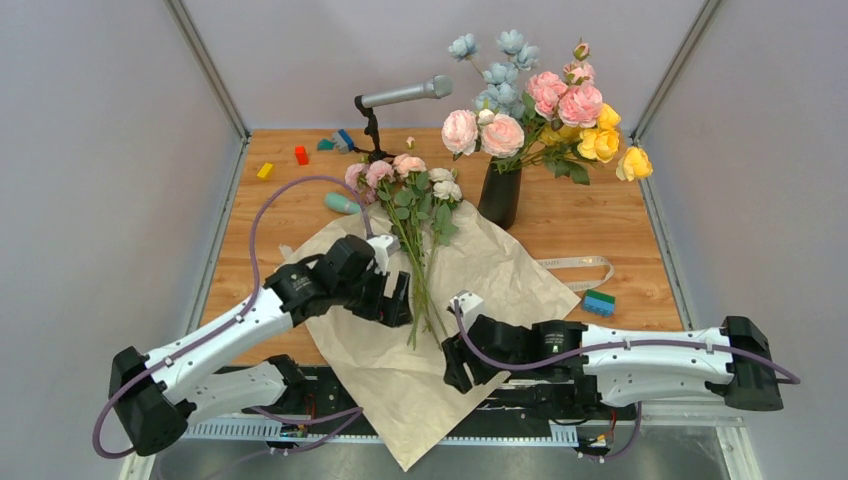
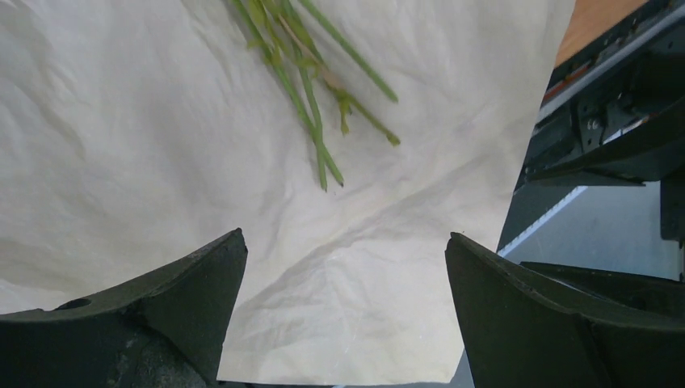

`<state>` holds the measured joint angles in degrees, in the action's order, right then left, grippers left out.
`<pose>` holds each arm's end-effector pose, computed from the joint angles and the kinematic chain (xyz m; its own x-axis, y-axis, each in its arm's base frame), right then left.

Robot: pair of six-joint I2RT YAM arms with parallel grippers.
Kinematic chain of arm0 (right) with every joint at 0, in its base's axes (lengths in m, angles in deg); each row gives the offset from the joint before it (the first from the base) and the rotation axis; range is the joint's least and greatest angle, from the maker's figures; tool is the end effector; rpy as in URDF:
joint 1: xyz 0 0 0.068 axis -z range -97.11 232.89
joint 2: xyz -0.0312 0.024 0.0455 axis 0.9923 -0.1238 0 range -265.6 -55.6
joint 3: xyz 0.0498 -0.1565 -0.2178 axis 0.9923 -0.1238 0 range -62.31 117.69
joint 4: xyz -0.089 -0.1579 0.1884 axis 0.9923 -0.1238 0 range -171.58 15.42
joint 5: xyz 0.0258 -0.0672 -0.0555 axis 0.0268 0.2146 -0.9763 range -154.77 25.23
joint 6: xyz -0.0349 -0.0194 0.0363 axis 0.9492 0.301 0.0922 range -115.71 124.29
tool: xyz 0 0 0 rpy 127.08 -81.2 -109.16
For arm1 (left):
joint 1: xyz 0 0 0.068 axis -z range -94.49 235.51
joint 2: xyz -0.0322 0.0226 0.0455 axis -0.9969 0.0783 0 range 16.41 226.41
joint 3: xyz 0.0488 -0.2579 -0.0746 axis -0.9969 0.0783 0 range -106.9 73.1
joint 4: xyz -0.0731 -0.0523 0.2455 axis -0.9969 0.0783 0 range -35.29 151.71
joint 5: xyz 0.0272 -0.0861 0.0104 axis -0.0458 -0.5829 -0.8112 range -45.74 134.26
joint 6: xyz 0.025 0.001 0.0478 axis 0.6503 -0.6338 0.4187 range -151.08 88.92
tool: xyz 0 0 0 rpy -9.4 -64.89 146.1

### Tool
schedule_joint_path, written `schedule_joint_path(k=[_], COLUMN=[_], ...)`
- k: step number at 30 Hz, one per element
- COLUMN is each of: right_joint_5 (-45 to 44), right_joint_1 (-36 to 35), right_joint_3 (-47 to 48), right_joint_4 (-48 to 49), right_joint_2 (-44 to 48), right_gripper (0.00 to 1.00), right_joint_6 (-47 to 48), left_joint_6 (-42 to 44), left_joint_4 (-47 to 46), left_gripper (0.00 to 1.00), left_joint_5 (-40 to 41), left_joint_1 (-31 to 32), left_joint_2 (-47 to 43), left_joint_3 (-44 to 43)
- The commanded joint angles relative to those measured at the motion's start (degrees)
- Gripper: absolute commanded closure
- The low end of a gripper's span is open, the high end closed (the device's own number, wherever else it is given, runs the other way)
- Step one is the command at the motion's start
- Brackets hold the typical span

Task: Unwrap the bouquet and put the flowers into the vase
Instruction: Pick up the fake flower from the wrapping paper.

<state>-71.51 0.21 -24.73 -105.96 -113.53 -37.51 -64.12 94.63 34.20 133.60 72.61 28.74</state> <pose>0.0294 0.1959 0.2223 -0.7249 -0.4481 -0.5232 -0.6607 0.6671 0.3441 0.1241 -0.1476 0.2557 -0.8787 0.1753 -0.4441 0.3888 0.8025 -0.4525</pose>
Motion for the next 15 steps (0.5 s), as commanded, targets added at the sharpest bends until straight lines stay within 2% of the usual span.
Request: schedule_joint_path(k=[1,6,9,12,15], right_joint_5=[-6.7,-4.6,-2.1,0.3,2.9], right_joint_1=[4.9,13.6,18.3,22.0,24.8], right_joint_3=[3.6,4.0,3.8,3.8,3.9], right_joint_4=[-1.4,5.0,9.4,13.5,17.6], right_joint_2=[1.1,-2.0,-5.1,-8.5,-12.4], right_gripper=[0.38,0.4,0.4,0.41,0.42], right_joint_6=[5.3,10.8,13.6,15.3,17.0], left_joint_6=[7.4,10.7,10.0,9.4,11.5], left_joint_4=[1.8,-1.7,-7.3,-11.9,-10.9], left_gripper=[0.0,0.0,0.0,0.0,0.0], left_joint_5=[2.9,3.3,3.2,3.4,3.1], left_joint_1=[-5.4,-11.7,-15.8,-17.7,-18.9], left_joint_2=[2.8,6.7,8.0,9.0,11.9], left_joint_3=[-8.2,-16.2,-18.3,-18.6,-21.2])
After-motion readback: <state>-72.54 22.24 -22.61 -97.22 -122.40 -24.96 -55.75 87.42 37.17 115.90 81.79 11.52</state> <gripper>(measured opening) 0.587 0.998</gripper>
